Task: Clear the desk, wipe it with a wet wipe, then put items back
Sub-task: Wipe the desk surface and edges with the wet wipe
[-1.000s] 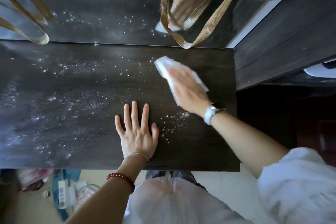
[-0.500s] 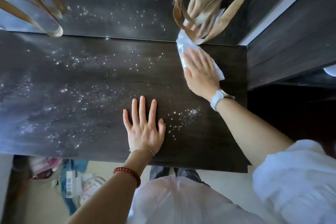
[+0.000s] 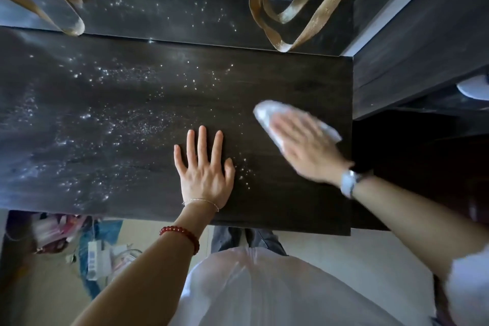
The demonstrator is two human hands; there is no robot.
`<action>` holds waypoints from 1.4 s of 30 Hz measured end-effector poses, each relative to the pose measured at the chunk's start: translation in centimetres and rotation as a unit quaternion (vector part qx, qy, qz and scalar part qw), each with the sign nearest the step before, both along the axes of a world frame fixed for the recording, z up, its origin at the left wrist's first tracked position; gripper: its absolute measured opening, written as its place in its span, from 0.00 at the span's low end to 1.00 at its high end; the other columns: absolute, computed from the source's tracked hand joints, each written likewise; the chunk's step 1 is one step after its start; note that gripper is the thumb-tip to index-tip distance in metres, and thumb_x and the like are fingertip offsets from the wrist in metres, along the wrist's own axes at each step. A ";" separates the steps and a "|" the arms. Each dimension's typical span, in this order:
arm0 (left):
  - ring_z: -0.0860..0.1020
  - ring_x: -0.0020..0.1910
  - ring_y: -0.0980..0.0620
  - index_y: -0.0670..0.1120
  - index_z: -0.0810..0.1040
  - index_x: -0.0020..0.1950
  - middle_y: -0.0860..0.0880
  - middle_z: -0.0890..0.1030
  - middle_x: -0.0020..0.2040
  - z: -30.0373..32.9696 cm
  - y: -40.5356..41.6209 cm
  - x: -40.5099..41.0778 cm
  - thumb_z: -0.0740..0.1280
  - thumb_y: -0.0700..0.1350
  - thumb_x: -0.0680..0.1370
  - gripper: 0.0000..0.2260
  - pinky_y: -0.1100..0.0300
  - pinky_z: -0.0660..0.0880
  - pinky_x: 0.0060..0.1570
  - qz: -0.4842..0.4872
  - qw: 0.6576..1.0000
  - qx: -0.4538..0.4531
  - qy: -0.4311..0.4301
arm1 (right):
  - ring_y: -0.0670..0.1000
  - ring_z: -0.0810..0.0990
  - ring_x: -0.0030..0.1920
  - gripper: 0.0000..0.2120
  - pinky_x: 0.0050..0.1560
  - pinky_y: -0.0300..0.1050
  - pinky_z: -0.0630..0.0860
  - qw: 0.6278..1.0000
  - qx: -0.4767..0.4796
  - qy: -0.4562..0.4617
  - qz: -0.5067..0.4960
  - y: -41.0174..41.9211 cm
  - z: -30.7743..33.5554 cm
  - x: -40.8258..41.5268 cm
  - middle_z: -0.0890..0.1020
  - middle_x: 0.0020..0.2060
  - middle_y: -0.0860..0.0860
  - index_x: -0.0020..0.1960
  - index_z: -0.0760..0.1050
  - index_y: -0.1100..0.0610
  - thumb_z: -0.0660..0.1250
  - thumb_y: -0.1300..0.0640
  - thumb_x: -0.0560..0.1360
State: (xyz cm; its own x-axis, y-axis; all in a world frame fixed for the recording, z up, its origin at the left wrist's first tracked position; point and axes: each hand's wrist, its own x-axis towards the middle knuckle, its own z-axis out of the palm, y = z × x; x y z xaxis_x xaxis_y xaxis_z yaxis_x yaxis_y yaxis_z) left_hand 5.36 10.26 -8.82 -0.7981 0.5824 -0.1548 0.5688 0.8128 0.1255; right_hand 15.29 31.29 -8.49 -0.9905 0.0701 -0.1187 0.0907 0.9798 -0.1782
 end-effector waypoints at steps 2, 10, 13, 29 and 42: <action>0.55 0.73 0.41 0.49 0.58 0.72 0.41 0.60 0.74 0.0 0.0 0.0 0.50 0.54 0.75 0.26 0.39 0.47 0.69 0.001 1.000 -0.002 0.003 | 0.59 0.56 0.73 0.27 0.72 0.59 0.51 0.985 -0.009 0.001 -0.173 1.0 -0.1 -2.7 0.60 0.73 0.57 0.73 0.55 0.57 0.43 0.51 0.75; 0.48 0.75 0.44 0.51 0.54 0.74 0.45 0.53 0.76 0.5 -0.6 -0.6 0.43 0.55 0.74 0.28 0.45 0.40 0.70 -0.013 0.998 0.020 -0.052 | 0.53 0.52 0.74 0.25 0.70 0.55 0.51 0.998 0.007 0.000 0.064 -10.2 0.4 5.4 0.56 0.74 0.51 0.74 0.51 0.53 0.47 0.51 0.78; 0.48 0.75 0.46 0.49 0.56 0.73 0.46 0.54 0.76 1.1 -2.5 -1.9 0.40 0.55 0.73 0.29 0.49 0.42 0.71 -0.057 0.995 0.045 -0.072 | 0.54 0.52 0.73 0.24 0.70 0.59 0.54 0.994 0.026 0.018 -0.109 -7.0 -0.2 5.4 0.59 0.73 0.55 0.74 0.51 0.55 0.40 0.50 0.80; 0.41 0.74 0.46 0.48 0.48 0.75 0.46 0.45 0.76 1.1 -14.3 -15.1 0.50 0.54 0.79 0.26 0.40 0.36 0.69 0.041 0.998 0.012 -0.038 | 0.60 0.53 0.74 0.24 0.71 0.61 0.53 0.874 0.006 0.018 -0.486 -16.4 -0.5 -2.8 0.57 0.74 0.59 0.74 0.52 0.59 0.43 0.53 0.80; 0.46 0.74 0.43 0.47 0.51 0.74 0.44 0.50 0.76 0.1 -14.4 -15.3 0.40 0.60 0.73 0.32 0.37 0.42 0.69 0.035 0.999 -0.003 -0.013 | 0.61 0.58 0.72 0.24 0.69 0.61 0.59 0.910 0.026 0.017 -0.412 -17.3 -0.4 -8.0 0.62 0.72 0.60 0.73 0.56 0.60 0.48 0.55 0.78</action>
